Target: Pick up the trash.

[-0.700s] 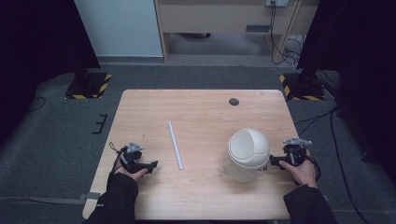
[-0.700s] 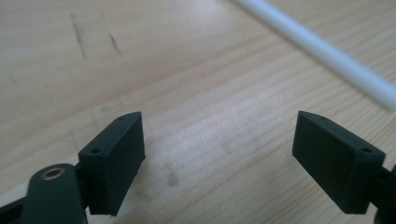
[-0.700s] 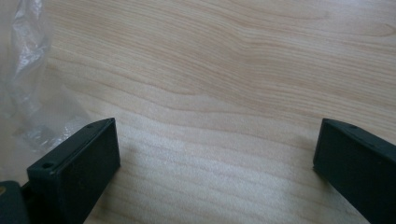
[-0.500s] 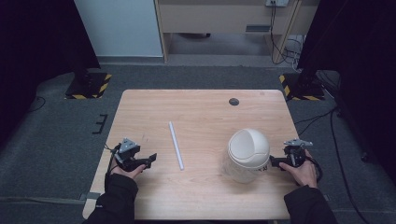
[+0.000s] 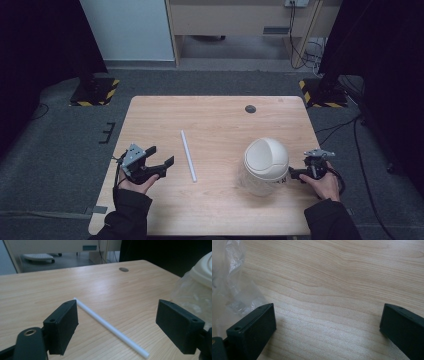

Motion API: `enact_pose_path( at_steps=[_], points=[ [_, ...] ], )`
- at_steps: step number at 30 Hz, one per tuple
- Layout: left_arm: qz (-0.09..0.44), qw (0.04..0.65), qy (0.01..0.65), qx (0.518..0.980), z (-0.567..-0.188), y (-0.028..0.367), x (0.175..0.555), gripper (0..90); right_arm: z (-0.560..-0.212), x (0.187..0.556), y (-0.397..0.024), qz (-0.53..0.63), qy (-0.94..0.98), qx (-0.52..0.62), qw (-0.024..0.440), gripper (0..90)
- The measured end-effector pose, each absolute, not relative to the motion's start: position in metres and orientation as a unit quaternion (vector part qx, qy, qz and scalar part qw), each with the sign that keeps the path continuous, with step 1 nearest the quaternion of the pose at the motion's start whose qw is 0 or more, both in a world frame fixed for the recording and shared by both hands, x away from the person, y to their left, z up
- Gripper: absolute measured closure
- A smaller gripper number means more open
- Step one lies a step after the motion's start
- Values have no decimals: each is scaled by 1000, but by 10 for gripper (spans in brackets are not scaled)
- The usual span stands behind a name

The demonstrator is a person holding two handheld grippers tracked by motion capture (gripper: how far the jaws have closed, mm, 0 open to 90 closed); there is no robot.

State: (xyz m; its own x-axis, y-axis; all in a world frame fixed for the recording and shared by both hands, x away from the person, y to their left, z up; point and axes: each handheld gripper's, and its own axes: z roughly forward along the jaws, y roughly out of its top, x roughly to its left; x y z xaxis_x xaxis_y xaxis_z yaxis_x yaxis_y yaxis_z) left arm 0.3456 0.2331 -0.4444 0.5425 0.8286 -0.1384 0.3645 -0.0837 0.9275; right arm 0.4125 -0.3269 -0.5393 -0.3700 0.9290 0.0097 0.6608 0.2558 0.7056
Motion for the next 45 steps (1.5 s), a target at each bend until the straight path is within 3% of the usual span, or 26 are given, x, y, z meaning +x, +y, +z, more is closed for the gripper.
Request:
enact_pose_path(
  at_steps=[11, 24, 45],
  points=[
    [220, 567, 381, 697, -412, 206, 341, 174, -539, 412, -327, 318, 764, 520, 211, 8],
    [223, 600, 344, 686, -378, 168, 363, 173, -539, 412, -327, 318, 764, 520, 211, 7],
    [151, 582, 296, 743, -407, 59, 388, 171, -539, 412, -326, 318, 764, 520, 212, 7]
  ],
)
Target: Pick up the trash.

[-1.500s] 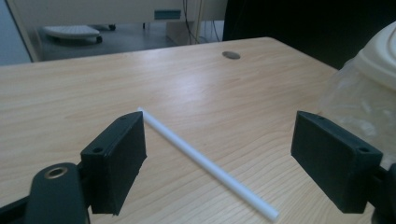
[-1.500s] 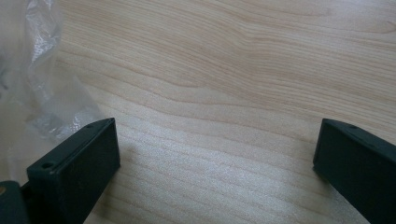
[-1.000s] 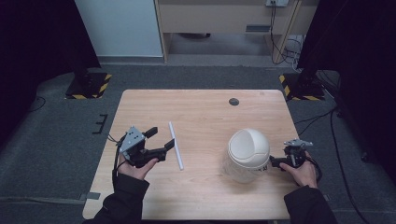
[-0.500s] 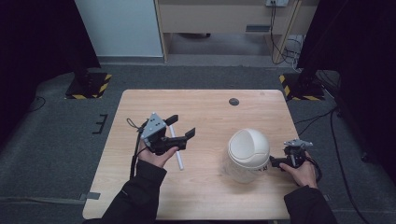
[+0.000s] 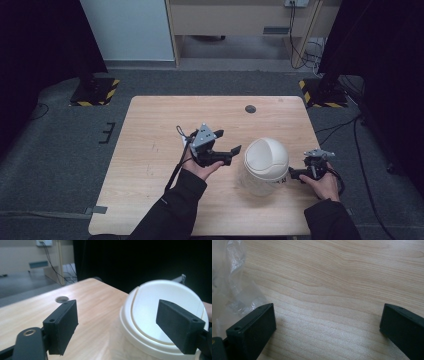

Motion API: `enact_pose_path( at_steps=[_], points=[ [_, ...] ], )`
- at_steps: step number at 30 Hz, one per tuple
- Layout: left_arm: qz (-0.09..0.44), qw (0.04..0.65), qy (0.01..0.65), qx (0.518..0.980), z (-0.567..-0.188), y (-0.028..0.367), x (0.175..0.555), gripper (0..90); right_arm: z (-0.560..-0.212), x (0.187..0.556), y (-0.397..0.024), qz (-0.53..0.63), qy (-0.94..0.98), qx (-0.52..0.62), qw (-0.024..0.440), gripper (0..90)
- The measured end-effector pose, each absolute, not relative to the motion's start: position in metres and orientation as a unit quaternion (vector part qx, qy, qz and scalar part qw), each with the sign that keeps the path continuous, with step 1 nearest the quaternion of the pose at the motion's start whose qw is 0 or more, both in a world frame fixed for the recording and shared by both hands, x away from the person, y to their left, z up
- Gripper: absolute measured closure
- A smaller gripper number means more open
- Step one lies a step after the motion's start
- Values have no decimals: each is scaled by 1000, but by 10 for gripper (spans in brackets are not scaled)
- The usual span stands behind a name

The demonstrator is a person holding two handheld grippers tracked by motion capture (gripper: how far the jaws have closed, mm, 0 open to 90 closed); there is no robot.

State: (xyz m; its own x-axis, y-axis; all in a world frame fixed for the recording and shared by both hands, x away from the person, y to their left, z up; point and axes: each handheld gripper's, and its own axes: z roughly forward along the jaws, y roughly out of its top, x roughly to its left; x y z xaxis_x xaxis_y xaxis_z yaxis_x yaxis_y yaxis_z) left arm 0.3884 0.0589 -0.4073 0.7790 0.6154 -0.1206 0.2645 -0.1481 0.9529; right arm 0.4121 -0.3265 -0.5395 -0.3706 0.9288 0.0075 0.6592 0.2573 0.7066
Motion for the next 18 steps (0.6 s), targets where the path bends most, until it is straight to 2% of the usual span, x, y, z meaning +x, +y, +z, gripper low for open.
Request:
enact_pose_path(
  at_steps=[8, 18],
  points=[
    [131, 556, 287, 769, -426, 27, 391, 172, -539, 412, -326, 318, 764, 520, 212, 7],
    [125, 525, 285, 792, -442, 7, 397, 172, -539, 412, -326, 318, 764, 520, 212, 7]
  ],
)
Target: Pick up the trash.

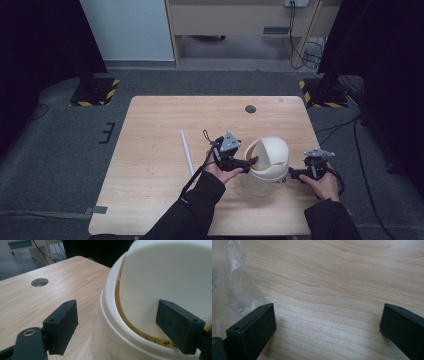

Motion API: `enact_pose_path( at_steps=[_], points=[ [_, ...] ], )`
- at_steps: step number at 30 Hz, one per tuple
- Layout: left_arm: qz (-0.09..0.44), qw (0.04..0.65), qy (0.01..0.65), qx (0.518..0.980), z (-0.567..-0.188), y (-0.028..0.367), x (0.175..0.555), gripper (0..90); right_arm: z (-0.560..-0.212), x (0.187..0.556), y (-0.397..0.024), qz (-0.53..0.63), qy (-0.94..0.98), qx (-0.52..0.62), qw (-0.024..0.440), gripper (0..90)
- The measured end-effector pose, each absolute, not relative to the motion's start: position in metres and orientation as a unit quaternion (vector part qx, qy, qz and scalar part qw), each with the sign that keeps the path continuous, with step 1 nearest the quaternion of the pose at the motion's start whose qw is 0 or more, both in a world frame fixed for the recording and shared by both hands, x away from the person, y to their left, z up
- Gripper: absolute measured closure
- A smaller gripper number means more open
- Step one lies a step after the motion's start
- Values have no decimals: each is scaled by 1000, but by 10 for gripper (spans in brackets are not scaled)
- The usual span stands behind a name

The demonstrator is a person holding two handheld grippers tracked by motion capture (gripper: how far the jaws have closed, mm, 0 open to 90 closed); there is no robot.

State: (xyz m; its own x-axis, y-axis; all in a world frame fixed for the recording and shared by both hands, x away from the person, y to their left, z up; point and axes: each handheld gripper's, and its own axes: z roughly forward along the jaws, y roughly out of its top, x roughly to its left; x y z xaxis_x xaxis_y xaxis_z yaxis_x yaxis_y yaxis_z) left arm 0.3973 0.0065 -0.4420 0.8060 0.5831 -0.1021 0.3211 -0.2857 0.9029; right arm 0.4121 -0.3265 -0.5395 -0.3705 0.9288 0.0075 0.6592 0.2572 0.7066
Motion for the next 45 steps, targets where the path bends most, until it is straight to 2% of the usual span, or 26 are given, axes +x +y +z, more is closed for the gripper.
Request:
enact_pose_path(
  at_steps=[11, 15, 20, 22, 23, 29, 37, 45],
  points=[
    [124, 519, 286, 796, -444, 3, 399, 180, -540, 412, -326, 319, 764, 519, 211, 7],
    [140, 527, 284, 788, -433, 22, 396, 181, -540, 412, -326, 319, 764, 519, 211, 7],
    [184, 517, 300, 780, -426, 80, 393, 188, -540, 411, -325, 320, 765, 518, 210, 7],
    [188, 514, 307, 779, -427, 88, 393, 189, -540, 411, -325, 320, 765, 518, 210, 7],
    [200, 500, 334, 774, -433, 111, 396, 192, -539, 411, -325, 320, 765, 518, 210, 7],
    [212, 448, 404, 769, -463, 148, 409, 212, -540, 411, -325, 320, 766, 516, 211, 7],
    [197, 358, 459, 789, -510, 160, 423, 286, -539, 410, -325, 320, 766, 517, 210, 12],
    [189, 328, 483, 790, -525, 168, 423, 387, -539, 410, -325, 321, 766, 516, 210, 12]
  ],
)
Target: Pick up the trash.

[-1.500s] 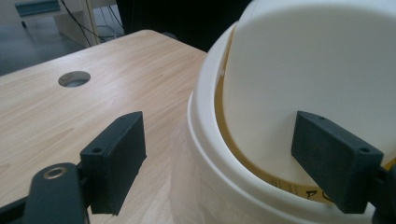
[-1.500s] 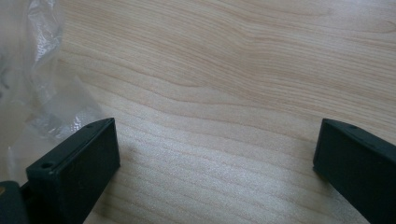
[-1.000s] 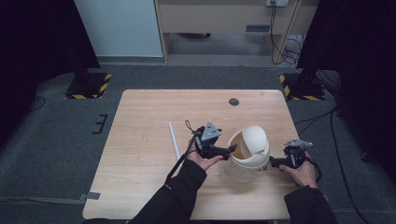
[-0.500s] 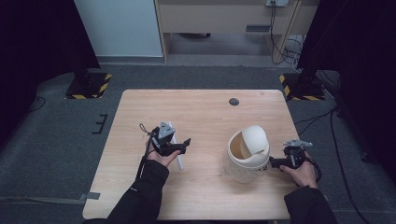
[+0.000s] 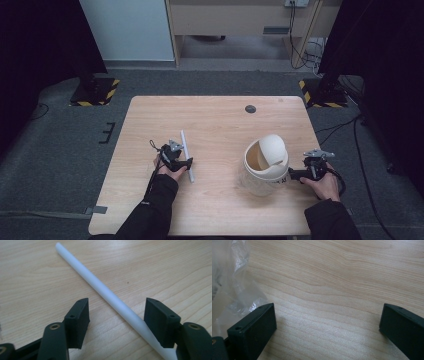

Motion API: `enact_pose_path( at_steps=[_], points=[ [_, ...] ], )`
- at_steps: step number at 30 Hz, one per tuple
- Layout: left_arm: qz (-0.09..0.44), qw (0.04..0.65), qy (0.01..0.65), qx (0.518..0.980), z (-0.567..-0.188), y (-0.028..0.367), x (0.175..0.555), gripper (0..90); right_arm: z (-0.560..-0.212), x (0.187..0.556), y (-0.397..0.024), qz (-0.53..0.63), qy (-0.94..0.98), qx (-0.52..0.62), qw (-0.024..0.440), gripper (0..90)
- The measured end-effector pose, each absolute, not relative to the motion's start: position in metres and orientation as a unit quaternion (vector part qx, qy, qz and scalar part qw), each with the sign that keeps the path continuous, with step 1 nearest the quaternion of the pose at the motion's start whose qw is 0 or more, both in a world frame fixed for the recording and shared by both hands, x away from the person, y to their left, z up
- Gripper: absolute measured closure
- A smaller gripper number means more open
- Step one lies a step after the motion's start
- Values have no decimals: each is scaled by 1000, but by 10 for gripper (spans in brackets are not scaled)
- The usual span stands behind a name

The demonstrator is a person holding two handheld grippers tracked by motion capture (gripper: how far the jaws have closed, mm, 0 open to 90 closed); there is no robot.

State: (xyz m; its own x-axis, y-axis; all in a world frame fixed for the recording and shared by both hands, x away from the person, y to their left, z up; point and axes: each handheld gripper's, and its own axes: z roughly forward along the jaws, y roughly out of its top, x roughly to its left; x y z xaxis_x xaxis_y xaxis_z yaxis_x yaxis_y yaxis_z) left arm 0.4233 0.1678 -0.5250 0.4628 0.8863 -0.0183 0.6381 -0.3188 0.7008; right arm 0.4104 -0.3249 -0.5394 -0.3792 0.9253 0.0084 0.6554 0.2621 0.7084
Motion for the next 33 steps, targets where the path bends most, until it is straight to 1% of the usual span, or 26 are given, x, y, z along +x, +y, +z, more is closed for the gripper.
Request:
enact_pose_path(
  at_steps=[4, 6, 9, 10, 11, 15, 16, 17, 18, 19, 20, 22, 30, 33],
  points=[
    [190, 318, 480, 795, -526, 169, 422, 457, -539, 410, -325, 322, 765, 517, 212, 22],
    [189, 316, 481, 796, -525, 171, 422, 507, -539, 410, -326, 323, 763, 518, 212, 28],
    [188, 313, 482, 796, -524, 173, 421, 610, -539, 409, -327, 325, 762, 518, 214, 57],
    [187, 312, 484, 796, -523, 174, 420, 610, -539, 409, -327, 325, 762, 518, 214, 57],
    [188, 314, 485, 794, -523, 175, 420, 675, -539, 408, -329, 328, 760, 517, 217, 90],
    [189, 316, 488, 791, -524, 180, 419, 782, -538, 407, -332, 332, 757, 519, 219, 134],
    [189, 316, 488, 791, -524, 180, 419, 784, -538, 407, -332, 332, 757, 519, 219, 134],
    [188, 317, 489, 791, -524, 180, 418, 786, -538, 407, -333, 332, 757, 518, 222, 166],
    [188, 317, 489, 791, -524, 180, 418, 786, -538, 407, -333, 332, 757, 518, 222, 166],
    [188, 312, 488, 793, -523, 180, 418, 788, -537, 407, -335, 331, 757, 519, 221, 209],
    [188, 313, 487, 793, -522, 180, 417, 789, -536, 407, -335, 330, 756, 520, 220, 222],
    [188, 317, 486, 792, -520, 181, 417, 789, -536, 407, -336, 330, 755, 521, 220, 232],
    [204, 365, 466, 780, -489, 184, 405, 788, -531, 407, -337, 339, 750, 521, 225, 248],
    [208, 396, 456, 770, -476, 189, 396, 788, -528, 406, -338, 347, 744, 522, 230, 251]
  ],
)
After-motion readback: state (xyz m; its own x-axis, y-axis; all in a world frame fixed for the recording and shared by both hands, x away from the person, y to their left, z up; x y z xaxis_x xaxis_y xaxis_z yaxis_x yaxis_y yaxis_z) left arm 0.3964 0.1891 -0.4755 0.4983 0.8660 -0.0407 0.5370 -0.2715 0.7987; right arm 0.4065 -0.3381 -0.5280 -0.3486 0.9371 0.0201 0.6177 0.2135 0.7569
